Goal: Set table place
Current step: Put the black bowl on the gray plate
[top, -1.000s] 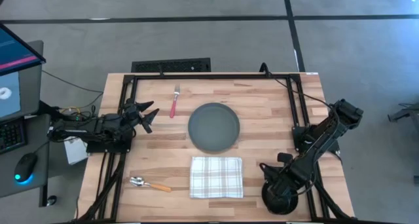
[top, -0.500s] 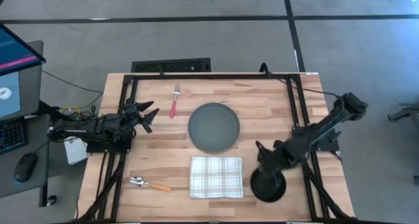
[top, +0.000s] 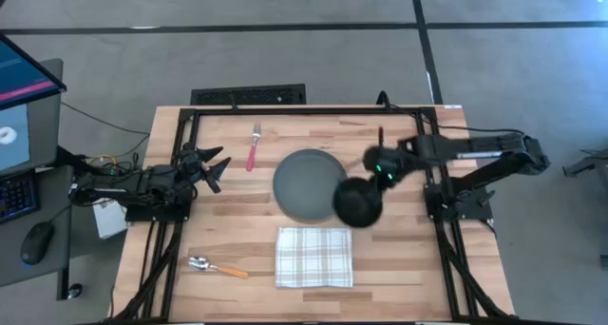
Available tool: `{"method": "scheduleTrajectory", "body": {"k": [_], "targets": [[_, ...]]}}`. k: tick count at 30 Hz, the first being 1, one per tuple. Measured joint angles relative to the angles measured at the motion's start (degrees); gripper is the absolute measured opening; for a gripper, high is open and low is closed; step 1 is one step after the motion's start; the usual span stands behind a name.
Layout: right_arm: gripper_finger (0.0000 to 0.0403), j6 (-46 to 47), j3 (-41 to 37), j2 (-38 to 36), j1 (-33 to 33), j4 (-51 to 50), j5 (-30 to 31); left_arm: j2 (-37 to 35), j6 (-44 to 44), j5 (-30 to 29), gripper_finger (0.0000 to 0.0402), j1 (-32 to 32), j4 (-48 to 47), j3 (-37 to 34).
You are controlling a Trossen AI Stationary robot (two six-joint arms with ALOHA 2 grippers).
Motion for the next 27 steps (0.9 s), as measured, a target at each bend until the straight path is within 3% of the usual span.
{"method": "scheduleTrajectory", "body": {"k": [11,18,27], "targets": [[0.0025,-20.7,20.9,18.9,-13.8,-1.5,-0.1,0.0,0.3,0.0,0.0224,0.0,0.0,0.0],[0.0025,-28.5,28.3,30.8,-15.2,-1.6,-2.1,0.0,0.3,0.0,0.0224,0.0,0.0,0.0],[0.0025,-33.0,31.4,40.6,-15.1,0.1,-5.2,0.0,0.3,0.0,0.0224,0.0,0.0,0.0]]}}
